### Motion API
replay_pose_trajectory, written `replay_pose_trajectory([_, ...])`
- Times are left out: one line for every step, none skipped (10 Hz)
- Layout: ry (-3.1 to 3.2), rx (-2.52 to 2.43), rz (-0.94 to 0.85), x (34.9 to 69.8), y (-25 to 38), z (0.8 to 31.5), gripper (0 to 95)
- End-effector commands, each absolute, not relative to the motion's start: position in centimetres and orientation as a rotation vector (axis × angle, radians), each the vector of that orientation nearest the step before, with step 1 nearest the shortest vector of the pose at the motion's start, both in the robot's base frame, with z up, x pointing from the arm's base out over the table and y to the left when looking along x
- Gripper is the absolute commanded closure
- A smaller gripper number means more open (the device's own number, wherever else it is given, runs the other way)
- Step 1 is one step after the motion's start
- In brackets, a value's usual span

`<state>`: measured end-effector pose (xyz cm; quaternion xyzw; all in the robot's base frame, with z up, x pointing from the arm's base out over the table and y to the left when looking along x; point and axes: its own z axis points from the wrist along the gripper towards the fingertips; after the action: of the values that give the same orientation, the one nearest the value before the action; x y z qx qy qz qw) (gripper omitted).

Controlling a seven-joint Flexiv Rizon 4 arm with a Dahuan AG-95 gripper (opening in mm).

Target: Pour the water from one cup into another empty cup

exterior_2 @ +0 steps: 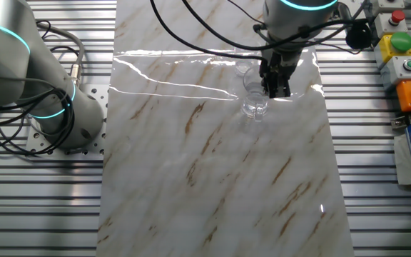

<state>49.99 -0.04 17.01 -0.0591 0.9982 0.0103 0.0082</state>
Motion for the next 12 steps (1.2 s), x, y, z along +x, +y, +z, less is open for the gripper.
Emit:
replay_pose_trajectory([3.123, -0.178, 0.013, 50.0, 0.0, 17.0, 95.0])
replay_pose_trajectory([3.122, -0.195, 0.011, 50.0, 0.0, 17.0, 95.0])
replay_pose_trajectory([3.12, -0.217, 0.016, 50.0, 0.0, 17.0, 95.0])
replay_pose_trajectory([3.113, -0.296, 0.013, 50.0, 0.0, 17.0, 95.0])
replay_pose_trajectory([3.098, -0.461, 0.012, 49.9, 0.0, 17.1, 95.0])
replay_pose_trajectory([3.075, -0.589, 0.015, 49.9, 0.0, 17.2, 95.0])
replay_pose_trajectory([3.051, -0.696, 0.015, 49.9, 0.0, 17.4, 95.0])
replay_pose_trajectory([2.982, -0.951, 0.01, 49.8, 0.1, 17.7, 95.0])
replay_pose_trajectory([2.922, -1.123, 0.005, 49.8, 0.1, 17.8, 95.0])
replay_pose_trajectory([2.766, -1.456, 0.001, 49.8, 0.2, 17.9, 95.0])
replay_pose_trajectory([2.621, -1.703, -0.004, 49.8, 0.2, 18.0, 95.0])
replay_pose_trajectory([2.513, -1.86, -0.017, 49.8, 0.3, 18.2, 95.0])
